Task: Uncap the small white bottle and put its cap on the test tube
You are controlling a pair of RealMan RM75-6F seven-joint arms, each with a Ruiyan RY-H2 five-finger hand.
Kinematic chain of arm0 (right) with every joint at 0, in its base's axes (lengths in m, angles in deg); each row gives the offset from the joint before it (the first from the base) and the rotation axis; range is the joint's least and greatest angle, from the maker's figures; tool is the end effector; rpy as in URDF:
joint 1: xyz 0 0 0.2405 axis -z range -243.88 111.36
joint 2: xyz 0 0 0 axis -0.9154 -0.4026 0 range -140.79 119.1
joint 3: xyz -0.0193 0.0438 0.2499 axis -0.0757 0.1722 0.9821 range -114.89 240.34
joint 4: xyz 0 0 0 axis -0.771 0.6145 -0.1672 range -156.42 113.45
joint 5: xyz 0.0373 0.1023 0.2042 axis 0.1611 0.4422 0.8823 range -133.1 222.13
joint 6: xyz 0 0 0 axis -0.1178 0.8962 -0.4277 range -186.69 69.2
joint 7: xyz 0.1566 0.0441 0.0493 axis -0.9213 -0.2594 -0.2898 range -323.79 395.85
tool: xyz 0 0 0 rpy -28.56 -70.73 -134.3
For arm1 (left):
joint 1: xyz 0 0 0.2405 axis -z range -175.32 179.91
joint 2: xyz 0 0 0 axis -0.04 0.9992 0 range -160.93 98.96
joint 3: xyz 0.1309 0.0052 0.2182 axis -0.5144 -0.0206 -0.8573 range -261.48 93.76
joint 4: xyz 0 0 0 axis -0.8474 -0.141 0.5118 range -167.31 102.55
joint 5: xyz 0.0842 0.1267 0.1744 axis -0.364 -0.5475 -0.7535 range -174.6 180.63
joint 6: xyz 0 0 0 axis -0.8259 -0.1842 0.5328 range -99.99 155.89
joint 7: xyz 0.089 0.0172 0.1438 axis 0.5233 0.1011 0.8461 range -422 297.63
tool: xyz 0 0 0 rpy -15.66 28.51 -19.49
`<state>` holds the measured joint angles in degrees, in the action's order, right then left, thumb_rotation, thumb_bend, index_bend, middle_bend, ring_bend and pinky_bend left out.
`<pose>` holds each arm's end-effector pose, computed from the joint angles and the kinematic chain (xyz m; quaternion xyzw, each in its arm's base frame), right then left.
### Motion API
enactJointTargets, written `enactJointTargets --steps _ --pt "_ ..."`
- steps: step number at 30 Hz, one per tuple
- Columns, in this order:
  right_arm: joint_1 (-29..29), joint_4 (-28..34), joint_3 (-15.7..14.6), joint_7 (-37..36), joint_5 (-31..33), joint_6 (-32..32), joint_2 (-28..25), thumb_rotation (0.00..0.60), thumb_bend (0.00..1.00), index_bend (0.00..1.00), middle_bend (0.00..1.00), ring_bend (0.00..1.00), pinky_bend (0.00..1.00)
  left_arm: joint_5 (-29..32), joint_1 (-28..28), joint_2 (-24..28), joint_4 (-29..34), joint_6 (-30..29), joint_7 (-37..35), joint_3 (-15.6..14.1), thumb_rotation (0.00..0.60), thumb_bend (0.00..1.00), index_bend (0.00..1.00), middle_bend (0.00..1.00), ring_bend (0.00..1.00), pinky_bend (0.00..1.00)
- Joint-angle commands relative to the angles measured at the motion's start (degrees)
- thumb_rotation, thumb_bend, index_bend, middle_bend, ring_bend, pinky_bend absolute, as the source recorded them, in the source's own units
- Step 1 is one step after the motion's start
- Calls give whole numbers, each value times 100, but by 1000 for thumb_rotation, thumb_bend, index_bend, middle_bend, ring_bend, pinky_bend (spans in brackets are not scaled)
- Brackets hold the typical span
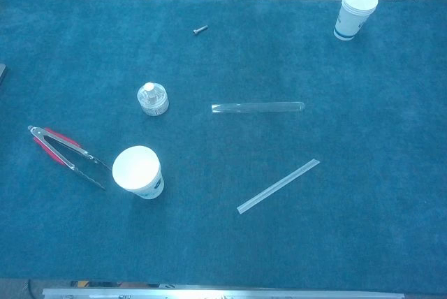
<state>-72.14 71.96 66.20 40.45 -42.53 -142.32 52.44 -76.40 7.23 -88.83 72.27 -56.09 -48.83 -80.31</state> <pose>-0.3089 -0.2164 0.1379 0.6201 -0.3601 0.3730 0.5887 -0.2975 0.2076 0.1568 -0.5941 -0.3787 -0.3275 0.6296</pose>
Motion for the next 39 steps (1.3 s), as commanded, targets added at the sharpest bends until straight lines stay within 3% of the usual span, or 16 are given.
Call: enactJointTargets --steps 1,14,20,29,39 --pt "-7 9 -1 4 -9 5 3 600 327 359 346 315 430 11 -7 11 7 5 -27 -7 541 431 216 213 132 78" --pt "-47 211 4 -112 -100 -1 -108 600 325 359 345 314 430 -200 120 73 -48 142 -233 -14 546 430 221 217 133 78" --pt "-227 464 25 -160 -263 163 -184 600 325 359 345 314 430 -374 264 224 53 291 -354 -2 582 430 228 220 135 78" --pt "-816 915 267 34 -70 911 -221 600 324 366 345 314 432 -544 307 280 189 270 -357 -36 583 430 229 221 137 78" --pt "-1727 1178 656 107 491 1965 272 600 325 480 334 189 336 -769 204 470 440 80 -315 -137 585 430 229 220 137 78"
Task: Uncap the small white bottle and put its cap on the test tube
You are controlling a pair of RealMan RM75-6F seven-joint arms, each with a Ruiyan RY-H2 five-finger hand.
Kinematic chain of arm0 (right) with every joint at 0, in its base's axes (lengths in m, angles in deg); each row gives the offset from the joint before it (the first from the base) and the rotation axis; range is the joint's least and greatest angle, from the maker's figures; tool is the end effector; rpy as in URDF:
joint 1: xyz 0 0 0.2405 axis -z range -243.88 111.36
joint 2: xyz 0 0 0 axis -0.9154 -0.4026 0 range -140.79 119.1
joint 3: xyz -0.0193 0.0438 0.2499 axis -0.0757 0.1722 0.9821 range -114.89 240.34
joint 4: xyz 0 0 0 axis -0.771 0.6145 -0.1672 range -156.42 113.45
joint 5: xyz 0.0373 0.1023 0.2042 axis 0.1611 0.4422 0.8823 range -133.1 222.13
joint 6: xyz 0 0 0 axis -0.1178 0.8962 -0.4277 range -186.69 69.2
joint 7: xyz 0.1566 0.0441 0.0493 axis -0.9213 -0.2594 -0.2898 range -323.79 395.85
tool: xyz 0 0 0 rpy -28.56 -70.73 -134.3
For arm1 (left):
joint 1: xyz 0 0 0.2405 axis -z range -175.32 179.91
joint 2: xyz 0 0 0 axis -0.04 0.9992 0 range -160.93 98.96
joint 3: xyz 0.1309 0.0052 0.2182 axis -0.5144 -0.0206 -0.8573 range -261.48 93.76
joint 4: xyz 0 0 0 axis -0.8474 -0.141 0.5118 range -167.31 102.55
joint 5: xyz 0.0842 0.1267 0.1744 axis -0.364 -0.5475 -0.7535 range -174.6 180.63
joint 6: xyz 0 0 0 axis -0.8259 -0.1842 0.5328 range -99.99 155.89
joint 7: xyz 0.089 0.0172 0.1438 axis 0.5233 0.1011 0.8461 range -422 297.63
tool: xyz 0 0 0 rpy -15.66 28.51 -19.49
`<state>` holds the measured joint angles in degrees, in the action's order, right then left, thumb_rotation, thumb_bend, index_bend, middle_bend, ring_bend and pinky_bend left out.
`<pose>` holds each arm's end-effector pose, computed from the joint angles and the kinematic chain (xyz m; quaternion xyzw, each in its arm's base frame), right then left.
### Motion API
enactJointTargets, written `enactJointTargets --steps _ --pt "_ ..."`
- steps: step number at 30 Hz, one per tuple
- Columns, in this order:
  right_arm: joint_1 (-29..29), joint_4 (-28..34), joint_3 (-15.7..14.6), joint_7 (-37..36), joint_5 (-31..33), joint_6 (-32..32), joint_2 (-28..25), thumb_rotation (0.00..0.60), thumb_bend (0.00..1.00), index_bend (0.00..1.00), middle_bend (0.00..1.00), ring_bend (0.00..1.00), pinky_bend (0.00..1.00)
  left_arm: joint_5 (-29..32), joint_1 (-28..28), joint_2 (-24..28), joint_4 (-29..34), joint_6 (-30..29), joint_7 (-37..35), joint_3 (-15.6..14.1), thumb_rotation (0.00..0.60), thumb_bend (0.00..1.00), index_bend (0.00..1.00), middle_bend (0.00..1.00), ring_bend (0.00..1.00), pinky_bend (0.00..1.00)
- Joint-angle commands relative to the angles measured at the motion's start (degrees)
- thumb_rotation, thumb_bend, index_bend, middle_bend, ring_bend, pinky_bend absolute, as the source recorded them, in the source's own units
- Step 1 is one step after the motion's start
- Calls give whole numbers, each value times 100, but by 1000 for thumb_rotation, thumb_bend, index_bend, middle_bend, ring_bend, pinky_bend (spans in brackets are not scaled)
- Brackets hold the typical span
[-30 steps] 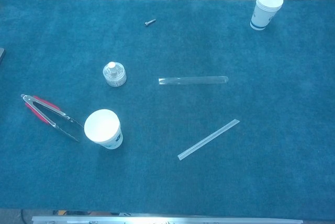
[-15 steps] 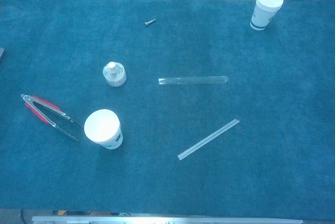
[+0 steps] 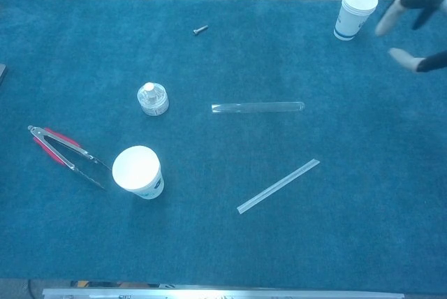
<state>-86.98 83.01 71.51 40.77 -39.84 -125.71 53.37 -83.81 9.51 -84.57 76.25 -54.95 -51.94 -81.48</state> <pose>-0.2017 -0.2886 0.0866 0.6818 -0.3911 0.4334 0.4408 -0.2618 0.2128 0.1598 -0.6372 -0.3576 -0.3693 0.5742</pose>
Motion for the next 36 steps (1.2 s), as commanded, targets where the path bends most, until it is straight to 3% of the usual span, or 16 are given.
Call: enactJointTargets --steps 1,10,16,25,36 --pt "-317 66 143 131 265 376 246 600 325 489 333 187 331 -41 -36 68 61 -48 -7 -28 582 431 229 219 137 78" --pt "-1112 -93 284 1054 1015 1159 1012 600 280 494 314 178 282 -71 -58 192 125 -30 -109 -76 507 431 229 215 137 78" --pt "-1590 -460 362 1736 1708 1404 1690 600 250 494 309 171 253 -90 -78 222 85 -44 -223 -96 489 430 229 213 137 78" --pt "-2136 -1008 296 2660 2356 1396 2553 600 250 494 309 171 238 -125 -68 183 -87 -10 -445 -117 421 431 228 212 137 78" --pt "-2531 -1488 84 3702 2789 1110 3181 600 250 494 307 158 232 -203 -26 127 -297 50 -719 -142 418 431 227 211 137 78"
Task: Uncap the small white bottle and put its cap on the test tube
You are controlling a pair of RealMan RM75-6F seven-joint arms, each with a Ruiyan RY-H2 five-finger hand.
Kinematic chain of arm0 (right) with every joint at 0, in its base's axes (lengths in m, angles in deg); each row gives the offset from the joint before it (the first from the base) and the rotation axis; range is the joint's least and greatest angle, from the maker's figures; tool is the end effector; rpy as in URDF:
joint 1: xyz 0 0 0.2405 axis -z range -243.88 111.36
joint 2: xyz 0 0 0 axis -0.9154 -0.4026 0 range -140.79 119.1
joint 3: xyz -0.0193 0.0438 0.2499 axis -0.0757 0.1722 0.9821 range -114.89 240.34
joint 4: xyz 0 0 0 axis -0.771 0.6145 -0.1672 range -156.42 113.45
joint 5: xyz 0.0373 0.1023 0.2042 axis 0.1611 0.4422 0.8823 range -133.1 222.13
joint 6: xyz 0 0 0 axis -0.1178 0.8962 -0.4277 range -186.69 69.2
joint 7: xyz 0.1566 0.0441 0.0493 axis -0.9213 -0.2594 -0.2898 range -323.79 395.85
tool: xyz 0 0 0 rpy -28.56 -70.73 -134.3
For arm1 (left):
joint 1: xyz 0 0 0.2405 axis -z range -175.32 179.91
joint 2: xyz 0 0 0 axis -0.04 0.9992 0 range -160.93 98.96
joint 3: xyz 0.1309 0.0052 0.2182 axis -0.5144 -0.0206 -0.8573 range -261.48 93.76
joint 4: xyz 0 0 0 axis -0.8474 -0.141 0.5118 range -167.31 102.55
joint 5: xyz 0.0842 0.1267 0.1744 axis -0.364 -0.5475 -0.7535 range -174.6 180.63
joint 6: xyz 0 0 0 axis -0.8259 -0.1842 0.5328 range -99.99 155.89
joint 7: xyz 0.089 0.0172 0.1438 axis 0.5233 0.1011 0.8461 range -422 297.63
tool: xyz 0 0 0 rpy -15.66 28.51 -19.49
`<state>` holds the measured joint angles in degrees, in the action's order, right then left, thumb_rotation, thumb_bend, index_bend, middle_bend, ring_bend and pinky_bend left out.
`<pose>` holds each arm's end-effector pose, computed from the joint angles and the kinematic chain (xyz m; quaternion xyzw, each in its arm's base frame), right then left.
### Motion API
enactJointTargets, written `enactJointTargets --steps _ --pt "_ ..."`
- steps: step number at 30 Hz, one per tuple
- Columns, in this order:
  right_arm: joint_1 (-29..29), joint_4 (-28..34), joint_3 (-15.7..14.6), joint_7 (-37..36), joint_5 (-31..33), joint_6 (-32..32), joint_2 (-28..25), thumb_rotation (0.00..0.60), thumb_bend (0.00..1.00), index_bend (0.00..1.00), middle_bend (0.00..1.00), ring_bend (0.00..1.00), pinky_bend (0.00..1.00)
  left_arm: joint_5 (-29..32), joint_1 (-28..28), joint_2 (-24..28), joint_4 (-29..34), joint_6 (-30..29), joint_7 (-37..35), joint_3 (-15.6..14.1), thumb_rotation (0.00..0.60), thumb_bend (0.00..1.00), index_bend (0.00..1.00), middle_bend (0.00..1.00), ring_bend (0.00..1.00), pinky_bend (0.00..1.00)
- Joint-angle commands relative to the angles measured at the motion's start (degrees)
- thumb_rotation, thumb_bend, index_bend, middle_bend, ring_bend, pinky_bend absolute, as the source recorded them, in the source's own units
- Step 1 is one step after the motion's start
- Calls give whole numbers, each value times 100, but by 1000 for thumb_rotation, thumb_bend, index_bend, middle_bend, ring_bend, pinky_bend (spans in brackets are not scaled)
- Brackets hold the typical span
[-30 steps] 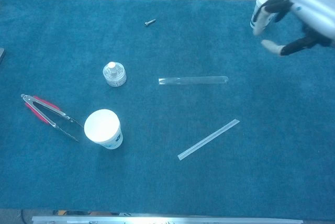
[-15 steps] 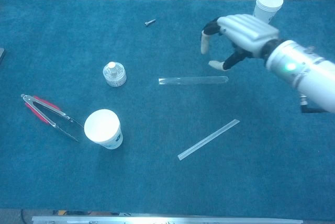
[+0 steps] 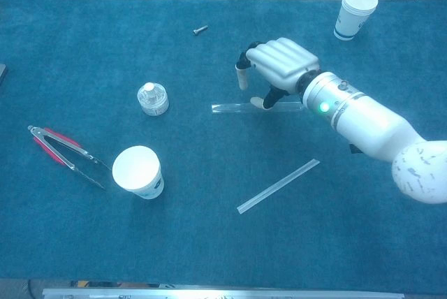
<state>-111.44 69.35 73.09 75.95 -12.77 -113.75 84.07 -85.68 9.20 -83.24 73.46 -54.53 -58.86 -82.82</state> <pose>-0.0860 -0.3343 -0.0897 0.7993 -0.3195 0.3287 0.3886 -0.2746 0.2073 0.1648 -0.6382 -0.3771 -0.3763 0.5558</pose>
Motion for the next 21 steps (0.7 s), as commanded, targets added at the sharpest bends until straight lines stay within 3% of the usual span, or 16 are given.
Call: enactJointTargets --steps 1,21 --pt "-103 -163 -101 246 122 -99 134 600 250 494 307 158 231 -30 7 -11 -34 11 -55 -15 416 430 227 211 137 78" --pt "-195 -1029 -297 429 496 -167 713 600 249 494 307 153 231 -240 75 -98 -262 82 -396 -103 402 431 219 207 137 78"
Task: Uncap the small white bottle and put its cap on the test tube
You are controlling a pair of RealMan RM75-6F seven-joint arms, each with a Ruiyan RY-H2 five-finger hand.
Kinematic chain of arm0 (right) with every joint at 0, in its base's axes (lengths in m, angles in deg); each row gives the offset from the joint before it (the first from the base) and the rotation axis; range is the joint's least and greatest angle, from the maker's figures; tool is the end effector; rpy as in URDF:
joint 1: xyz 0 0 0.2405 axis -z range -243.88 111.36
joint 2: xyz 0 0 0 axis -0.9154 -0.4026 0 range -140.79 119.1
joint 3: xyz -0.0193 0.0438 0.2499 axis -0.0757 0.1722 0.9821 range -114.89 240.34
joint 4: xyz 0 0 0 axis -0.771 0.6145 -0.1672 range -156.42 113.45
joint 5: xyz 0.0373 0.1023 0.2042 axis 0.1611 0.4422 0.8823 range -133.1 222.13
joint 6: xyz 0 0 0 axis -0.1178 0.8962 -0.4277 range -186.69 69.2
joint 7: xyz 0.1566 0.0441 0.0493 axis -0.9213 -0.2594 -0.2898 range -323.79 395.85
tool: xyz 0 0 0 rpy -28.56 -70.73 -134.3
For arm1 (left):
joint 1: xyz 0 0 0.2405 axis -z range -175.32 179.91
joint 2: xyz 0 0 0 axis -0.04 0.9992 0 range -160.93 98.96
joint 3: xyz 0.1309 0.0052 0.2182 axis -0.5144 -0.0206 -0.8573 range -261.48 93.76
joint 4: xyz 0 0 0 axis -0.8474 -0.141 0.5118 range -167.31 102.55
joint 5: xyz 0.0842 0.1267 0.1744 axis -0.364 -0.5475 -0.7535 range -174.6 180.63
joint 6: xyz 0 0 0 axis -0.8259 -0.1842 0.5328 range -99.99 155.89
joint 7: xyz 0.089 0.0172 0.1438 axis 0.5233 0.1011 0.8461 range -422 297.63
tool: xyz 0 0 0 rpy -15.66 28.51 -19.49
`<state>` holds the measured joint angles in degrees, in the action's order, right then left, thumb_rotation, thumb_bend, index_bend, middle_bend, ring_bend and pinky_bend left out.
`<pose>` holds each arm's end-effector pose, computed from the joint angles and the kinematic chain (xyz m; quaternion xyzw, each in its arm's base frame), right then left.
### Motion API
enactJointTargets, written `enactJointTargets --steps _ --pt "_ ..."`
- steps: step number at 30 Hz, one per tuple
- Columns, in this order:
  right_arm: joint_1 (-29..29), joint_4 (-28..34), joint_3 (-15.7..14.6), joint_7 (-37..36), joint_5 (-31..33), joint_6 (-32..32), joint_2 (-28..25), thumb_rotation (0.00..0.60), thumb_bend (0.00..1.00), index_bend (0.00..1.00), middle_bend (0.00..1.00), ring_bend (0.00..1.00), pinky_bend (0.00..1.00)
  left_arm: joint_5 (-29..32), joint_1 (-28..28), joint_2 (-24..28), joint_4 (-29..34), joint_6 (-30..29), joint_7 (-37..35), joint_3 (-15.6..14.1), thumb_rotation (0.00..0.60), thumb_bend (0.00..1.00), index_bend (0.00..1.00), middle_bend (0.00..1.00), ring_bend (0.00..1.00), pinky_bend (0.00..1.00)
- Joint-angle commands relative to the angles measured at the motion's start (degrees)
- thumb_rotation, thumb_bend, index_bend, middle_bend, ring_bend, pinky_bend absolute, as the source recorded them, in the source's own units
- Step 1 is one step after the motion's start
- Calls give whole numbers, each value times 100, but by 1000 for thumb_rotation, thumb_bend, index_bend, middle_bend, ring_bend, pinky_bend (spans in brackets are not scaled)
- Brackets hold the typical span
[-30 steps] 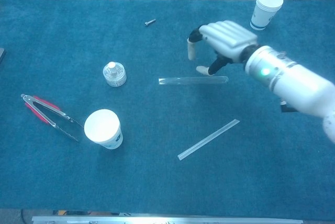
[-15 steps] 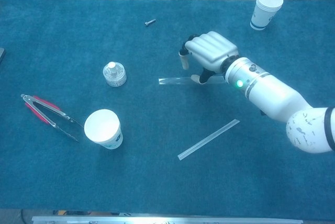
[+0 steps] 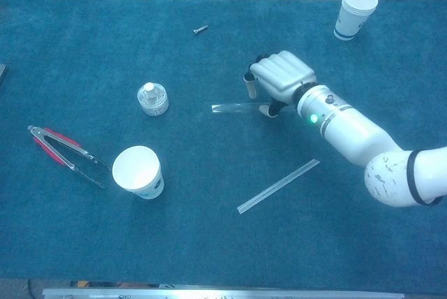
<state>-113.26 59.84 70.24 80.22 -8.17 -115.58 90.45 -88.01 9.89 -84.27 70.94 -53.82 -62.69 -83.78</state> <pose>-0.1097 -0.3412 -0.1202 0.8056 -0.3019 0.2763 0.4284 -0.2777 0.2070 0.1569 -0.6478 -0.3860 -0.3868 0.5308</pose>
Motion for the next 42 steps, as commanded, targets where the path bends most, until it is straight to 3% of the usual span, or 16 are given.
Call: enactJointTargets --steps 1,34,42 --pt "-16 -110 -14 -4 39 15 108 600 249 494 307 153 231 -12 7 6 -17 10 -24 -11 402 431 219 207 137 78" --pt "-103 -496 -8 188 192 24 538 600 261 494 307 152 231 -67 -24 -19 -227 -66 -317 -77 386 431 217 206 137 78" --pt "-28 -332 89 -16 114 -85 381 600 305 564 309 152 231 -58 1 -45 -212 -71 -361 -47 381 430 217 206 137 78"
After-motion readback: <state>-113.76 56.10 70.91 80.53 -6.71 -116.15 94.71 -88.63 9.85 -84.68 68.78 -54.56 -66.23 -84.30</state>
